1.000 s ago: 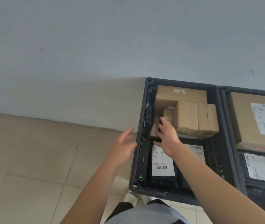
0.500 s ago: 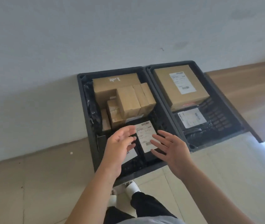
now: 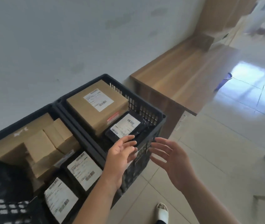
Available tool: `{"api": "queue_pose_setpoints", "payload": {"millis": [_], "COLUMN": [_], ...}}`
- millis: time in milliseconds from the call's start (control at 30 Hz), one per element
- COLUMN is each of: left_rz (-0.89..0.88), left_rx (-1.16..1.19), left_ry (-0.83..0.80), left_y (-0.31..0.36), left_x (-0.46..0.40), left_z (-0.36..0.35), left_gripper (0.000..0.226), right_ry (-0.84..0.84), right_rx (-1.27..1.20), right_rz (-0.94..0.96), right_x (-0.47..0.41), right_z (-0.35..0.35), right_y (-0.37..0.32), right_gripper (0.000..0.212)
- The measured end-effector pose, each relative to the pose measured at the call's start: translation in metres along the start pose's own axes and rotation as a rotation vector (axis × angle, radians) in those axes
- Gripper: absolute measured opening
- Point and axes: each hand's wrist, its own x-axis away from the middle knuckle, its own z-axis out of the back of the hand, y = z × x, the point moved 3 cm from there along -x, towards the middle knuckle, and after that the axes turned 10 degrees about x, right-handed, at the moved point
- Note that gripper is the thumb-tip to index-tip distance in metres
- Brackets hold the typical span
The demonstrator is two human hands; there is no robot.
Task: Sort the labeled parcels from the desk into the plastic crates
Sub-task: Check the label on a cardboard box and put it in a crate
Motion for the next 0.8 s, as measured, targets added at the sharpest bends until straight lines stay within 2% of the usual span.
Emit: {"api": "queue_pose_setpoints", "payload": {"millis": [233,367,567,800], "left_rz": [0.061,0.111,0.154,0.243], "left_rx": [-0.058,-0.095,-0.163,-0.184], "left_ry": [-0.115,-0.243,-0.322,-0.39], "left_y": [-0.031,-0.042,-0.037,-0.037], "left_x": [-0.047,-0.067,-0.123,-0.232], "left_z": [-0.162,-0.24,-0.329,-0.444], "left_gripper": [0.028,0.026,0.024,0.021], "right_ry": [0.108,0.169,0.277,0.399], "right_rx": [-0.113,-0.168,-0.248,-0.229], "right_rz": [0.039,0.043,0.052,0.065], "right_x": [-0.049,-0.071,-0.116,-0.203], "right_z": [0.149,0.22,0.295,0.367], "right_y": [-0.045,-0.066,-0.098,-0.163], "right_gripper": [0.032,0.031,0.031,0.03]}}
